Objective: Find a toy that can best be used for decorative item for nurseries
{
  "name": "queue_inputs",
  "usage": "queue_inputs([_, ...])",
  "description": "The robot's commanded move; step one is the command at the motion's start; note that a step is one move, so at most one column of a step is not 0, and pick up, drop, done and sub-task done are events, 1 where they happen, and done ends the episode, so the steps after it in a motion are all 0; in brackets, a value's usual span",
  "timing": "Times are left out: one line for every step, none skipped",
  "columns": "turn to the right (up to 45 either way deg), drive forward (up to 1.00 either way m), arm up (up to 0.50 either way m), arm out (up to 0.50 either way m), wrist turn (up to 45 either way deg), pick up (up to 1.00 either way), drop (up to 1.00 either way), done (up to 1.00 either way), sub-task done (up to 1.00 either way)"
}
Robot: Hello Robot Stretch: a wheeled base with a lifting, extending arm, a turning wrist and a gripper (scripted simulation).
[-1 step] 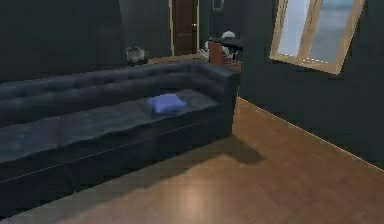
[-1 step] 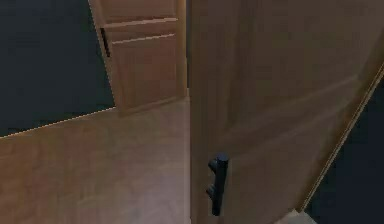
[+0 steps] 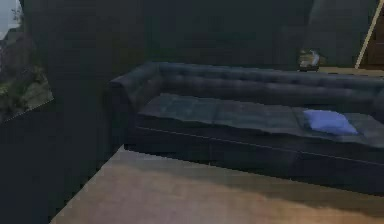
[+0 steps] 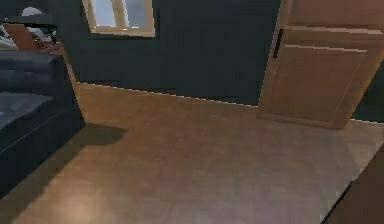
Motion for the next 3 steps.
queue_inputs([-30.0, 0.00, 0.00, 0.00, 0.0, 0.00, 0.00, 0.00, 0.00])
queue_inputs([0.0, 0.15, 0.00, 0.00, 0.0, 0.00, 0.00, 0.00, 0.00])
queue_inputs([30.0, 0.00, 0.00, 0.00, 0.0, 0.00, 0.00, 0.00, 0.00])
